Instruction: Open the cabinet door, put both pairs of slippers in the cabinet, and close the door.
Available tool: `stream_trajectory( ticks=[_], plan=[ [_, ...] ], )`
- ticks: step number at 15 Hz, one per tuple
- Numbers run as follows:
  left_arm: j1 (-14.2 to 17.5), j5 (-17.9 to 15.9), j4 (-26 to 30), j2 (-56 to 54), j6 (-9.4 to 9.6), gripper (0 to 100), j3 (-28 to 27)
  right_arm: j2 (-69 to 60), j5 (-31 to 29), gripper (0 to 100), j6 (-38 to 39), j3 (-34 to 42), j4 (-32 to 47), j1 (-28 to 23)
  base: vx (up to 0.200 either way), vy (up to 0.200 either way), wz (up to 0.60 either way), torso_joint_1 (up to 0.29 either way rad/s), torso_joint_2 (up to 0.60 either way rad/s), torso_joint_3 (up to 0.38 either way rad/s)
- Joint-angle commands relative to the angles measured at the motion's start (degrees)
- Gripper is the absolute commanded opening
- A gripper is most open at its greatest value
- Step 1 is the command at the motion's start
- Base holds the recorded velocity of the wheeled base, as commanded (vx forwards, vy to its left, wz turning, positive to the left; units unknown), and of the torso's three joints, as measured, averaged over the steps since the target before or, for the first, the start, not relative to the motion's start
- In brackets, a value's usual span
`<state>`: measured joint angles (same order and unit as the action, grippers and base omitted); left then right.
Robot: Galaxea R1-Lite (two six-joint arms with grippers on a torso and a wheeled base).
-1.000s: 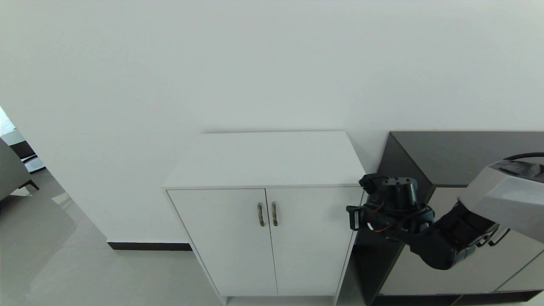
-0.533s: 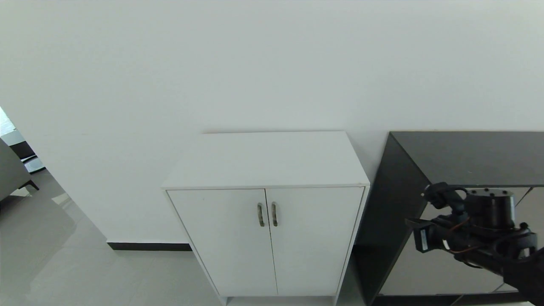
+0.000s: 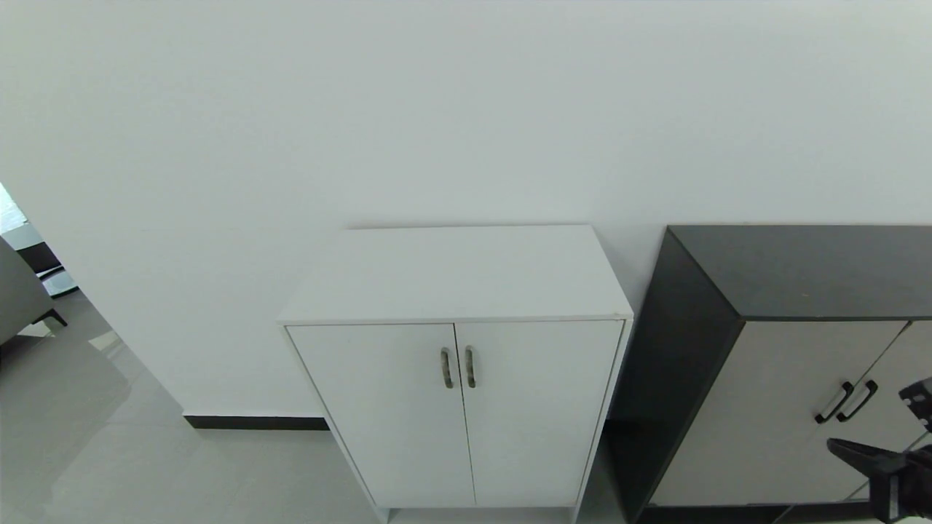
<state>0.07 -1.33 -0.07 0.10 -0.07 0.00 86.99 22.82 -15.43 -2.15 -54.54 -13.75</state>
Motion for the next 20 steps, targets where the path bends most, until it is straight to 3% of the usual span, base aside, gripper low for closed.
stream_trajectory(
  ticks=[1, 3, 6, 10, 12, 14, 16, 18, 20],
  plan=[
    [0.0, 0.0, 0.0, 0.0, -0.01, 0, 0.0, -6.5, 8.2, 0, -2.4, 2.1, 7.1, -9.1, 0.000, 0.000, 0.00, 0.000, 0.00, 0.000],
    [0.0, 0.0, 0.0, 0.0, -0.01, 0, 0.0, -11.2, 8.9, 0, -2.5, 2.1, 13.8, -7.5, 0.000, 0.000, 0.00, 0.000, 0.00, 0.000],
    [0.0, 0.0, 0.0, 0.0, -0.01, 0, 0.0, -18.5, 9.1, 0, 0.8, 2.1, 17.9, 0.2, 0.000, 0.000, 0.00, 0.000, 0.00, 0.000],
    [0.0, 0.0, 0.0, 0.0, -0.01, 0, 0.0, -40.1, 20.9, 0, 11.0, 2.1, 31.4, 2.1, 0.000, 0.000, 0.00, 0.000, 0.00, 0.000],
    [0.0, 0.0, 0.0, 0.0, -0.01, 0, 0.0, -48.8, 13.5, 0, 11.0, 2.1, 38.0, 0.9, 0.000, 0.000, 0.00, 0.000, 0.00, 0.000],
    [0.0, 0.0, 0.0, 0.0, -0.01, 0, 0.0, -54.3, -3.0, 0, 13.8, 2.1, 40.3, 0.0, 0.000, 0.000, 0.00, 0.000, 0.00, 0.000],
    [0.0, 0.0, 0.0, 0.0, -0.01, 0, 0.0, -57.5, -12.7, 0, 18.2, 2.1, 41.7, -0.2, 0.000, 0.000, 0.00, 0.000, 0.00, 0.000],
    [0.0, 0.0, 0.0, 0.0, -0.01, 0, 0.0, -59.0, -21.1, 0, 18.9, 2.1, 46.3, -0.4, 0.000, 0.000, 0.00, 0.000, 0.00, 0.000],
    [0.0, 0.0, 0.0, 0.0, -0.01, 0, 0.0, -63.2, -21.7, 0, 18.8, 2.1, 51.3, -0.4, 0.000, 0.000, 0.00, 0.000, 0.00, 0.000]
  ],
)
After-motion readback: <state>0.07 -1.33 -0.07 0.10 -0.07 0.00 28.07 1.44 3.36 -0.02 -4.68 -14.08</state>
